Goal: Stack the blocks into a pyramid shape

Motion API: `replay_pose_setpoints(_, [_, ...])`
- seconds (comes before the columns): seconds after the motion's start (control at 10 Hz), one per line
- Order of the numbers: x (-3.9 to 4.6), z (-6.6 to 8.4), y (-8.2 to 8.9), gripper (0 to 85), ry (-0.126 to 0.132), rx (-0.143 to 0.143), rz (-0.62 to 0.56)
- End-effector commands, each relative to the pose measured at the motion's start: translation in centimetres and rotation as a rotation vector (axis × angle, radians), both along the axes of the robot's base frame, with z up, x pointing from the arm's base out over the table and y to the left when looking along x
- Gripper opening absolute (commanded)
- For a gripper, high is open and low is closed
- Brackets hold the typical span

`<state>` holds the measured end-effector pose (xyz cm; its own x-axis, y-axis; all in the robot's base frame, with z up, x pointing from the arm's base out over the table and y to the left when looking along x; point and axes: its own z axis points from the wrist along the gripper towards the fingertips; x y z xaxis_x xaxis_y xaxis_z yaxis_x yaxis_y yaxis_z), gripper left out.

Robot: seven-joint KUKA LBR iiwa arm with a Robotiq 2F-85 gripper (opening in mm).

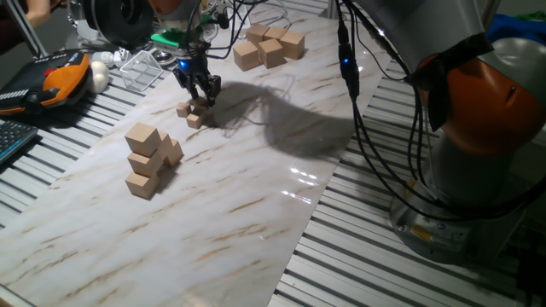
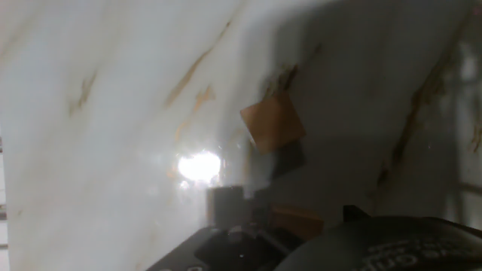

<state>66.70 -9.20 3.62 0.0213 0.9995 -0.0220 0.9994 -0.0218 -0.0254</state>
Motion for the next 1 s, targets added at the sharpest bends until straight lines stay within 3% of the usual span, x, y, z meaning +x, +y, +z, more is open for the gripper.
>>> replay_pose_setpoints(0.0, [-0.01, 0.0, 0.02, 51.0, 0.0, 0.002, 0.011])
replay_pose_setpoints(0.3, [-0.2, -0.18, 0.03, 0.0, -0.01, 0.015, 0.04])
replay_pose_setpoints(0.9, [-0.34, 0.24, 0.32, 0.0, -0.013, 0.014, 0.074])
